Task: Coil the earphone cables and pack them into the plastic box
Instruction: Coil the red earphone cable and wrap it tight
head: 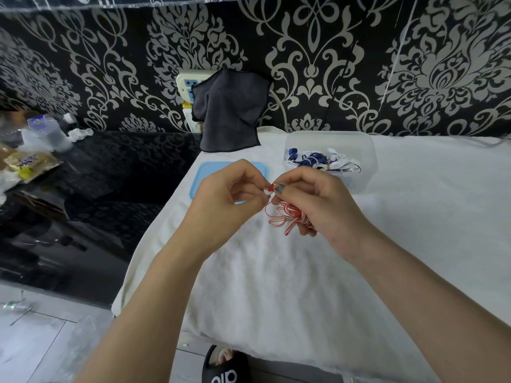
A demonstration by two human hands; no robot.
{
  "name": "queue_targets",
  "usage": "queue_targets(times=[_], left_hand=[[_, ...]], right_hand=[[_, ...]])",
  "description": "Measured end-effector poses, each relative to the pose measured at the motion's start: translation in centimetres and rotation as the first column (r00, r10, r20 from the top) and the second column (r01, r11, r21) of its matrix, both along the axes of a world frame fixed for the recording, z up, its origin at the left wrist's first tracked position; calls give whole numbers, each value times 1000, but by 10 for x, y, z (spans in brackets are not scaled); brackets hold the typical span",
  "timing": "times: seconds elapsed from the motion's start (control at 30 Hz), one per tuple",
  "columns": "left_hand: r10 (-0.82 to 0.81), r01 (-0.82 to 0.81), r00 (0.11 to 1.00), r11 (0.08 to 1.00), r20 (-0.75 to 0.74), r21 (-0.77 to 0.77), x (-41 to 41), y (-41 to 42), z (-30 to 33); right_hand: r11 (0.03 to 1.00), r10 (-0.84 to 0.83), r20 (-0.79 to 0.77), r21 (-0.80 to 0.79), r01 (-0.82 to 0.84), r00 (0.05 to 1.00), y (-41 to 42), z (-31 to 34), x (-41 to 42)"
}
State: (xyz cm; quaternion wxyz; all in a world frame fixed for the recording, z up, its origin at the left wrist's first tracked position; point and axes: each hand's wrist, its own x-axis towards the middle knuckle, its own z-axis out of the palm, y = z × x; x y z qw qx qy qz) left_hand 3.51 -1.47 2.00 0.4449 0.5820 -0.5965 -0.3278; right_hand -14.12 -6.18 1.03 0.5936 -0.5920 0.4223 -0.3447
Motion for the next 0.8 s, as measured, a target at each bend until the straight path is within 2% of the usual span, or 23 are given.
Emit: queue_targets(times=[0.33, 0.8], left_hand=[[1, 1, 999, 999, 43, -48, -1, 0, 1], [-24, 23, 1000, 999, -16, -30, -4, 0, 4]], right_hand=[[999, -27, -3, -26, 27, 1000, 1, 2, -1], [963, 15, 95, 265, -40, 995, -4, 7, -5]])
